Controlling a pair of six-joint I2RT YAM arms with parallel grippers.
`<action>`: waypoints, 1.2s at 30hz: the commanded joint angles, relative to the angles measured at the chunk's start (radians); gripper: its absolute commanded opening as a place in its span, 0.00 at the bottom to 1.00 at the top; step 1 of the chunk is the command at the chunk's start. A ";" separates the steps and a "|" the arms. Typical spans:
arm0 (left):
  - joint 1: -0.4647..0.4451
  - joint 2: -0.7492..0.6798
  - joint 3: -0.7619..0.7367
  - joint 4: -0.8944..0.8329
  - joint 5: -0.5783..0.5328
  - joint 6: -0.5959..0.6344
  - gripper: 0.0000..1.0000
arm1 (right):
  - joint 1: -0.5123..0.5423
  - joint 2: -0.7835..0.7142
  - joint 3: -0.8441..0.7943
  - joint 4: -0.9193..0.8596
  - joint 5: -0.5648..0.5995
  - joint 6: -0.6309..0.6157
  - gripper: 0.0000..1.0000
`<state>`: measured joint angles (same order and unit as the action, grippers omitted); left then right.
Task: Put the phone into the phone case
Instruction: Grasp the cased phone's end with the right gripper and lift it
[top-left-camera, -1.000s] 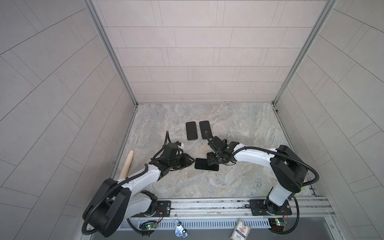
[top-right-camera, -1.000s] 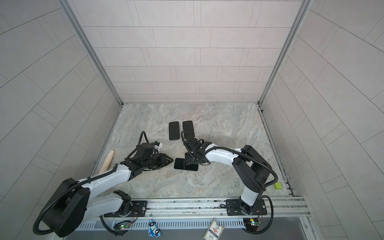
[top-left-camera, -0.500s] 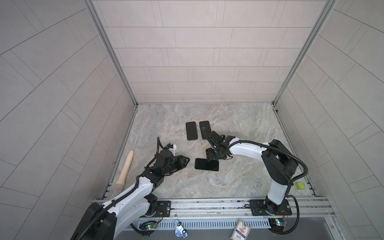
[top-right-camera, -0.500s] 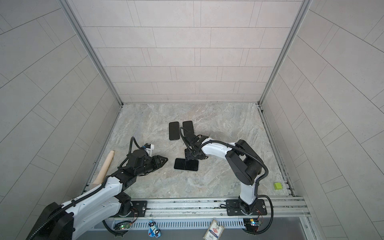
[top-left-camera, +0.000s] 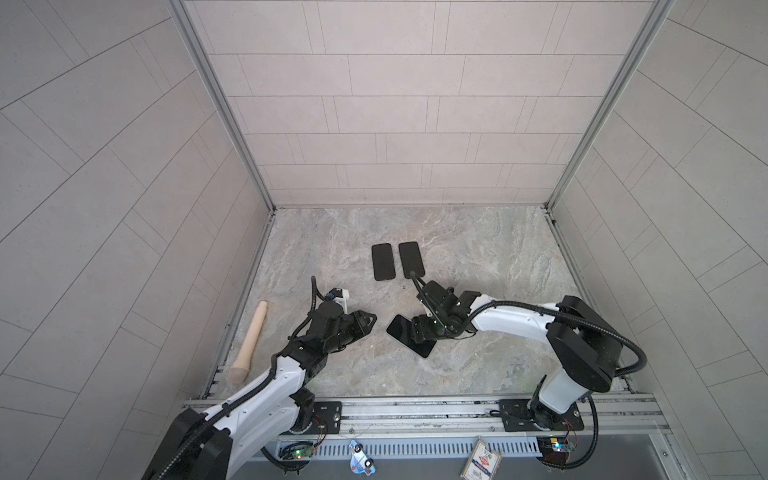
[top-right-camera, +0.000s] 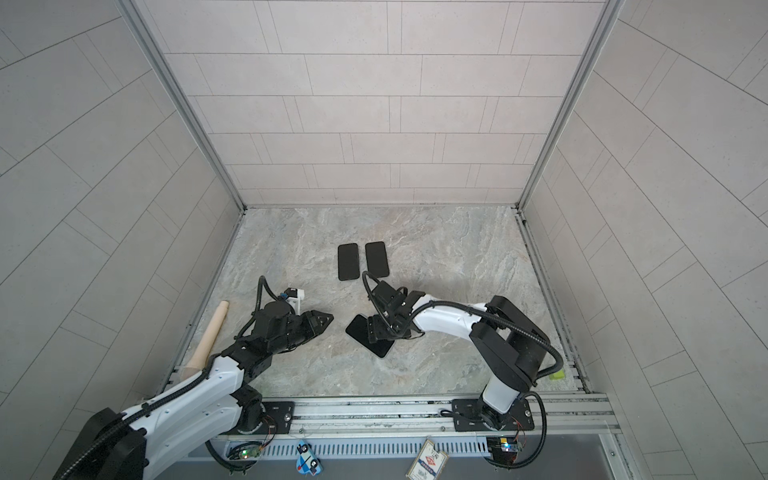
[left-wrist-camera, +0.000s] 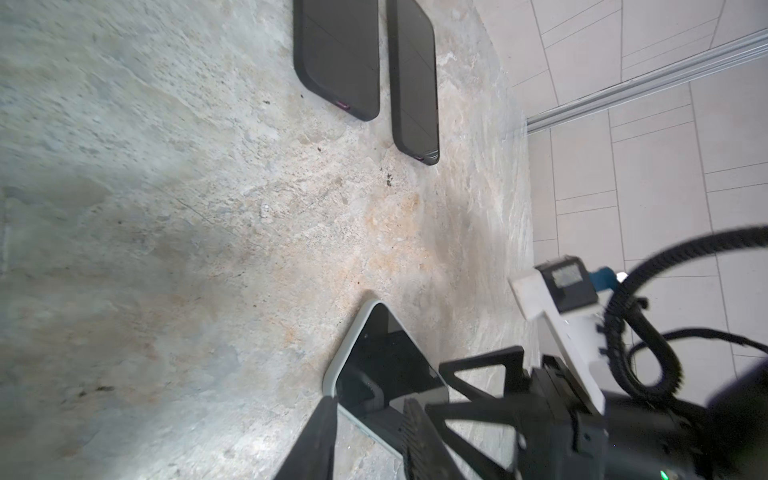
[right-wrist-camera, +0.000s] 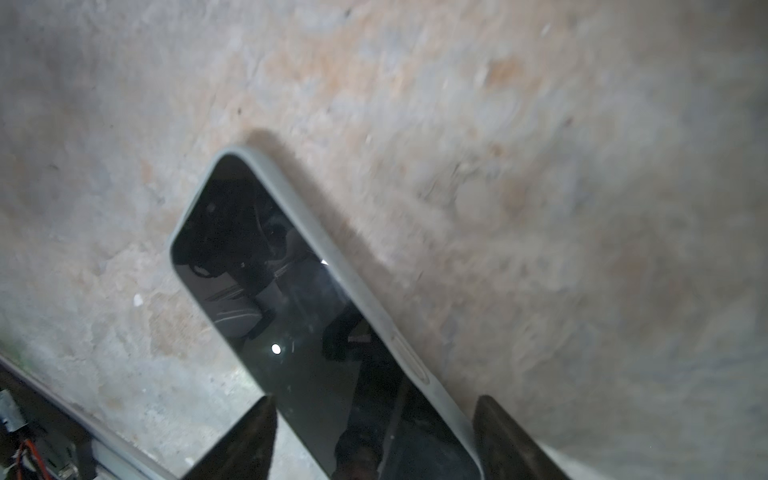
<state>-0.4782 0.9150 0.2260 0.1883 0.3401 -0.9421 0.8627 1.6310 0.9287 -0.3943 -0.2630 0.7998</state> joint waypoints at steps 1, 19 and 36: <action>0.006 0.074 0.033 0.066 0.021 0.010 0.34 | 0.089 -0.045 0.007 -0.057 0.096 0.021 0.99; 0.006 0.139 0.082 0.040 0.082 0.037 0.34 | 0.150 0.149 0.212 -0.254 0.240 -0.381 0.99; 0.006 0.130 0.073 0.049 0.066 0.027 0.34 | 0.139 0.186 0.175 -0.242 0.222 -0.347 0.76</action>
<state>-0.4778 1.0561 0.3023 0.2207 0.4210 -0.9157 1.0023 1.8168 1.1278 -0.6155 -0.0544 0.4473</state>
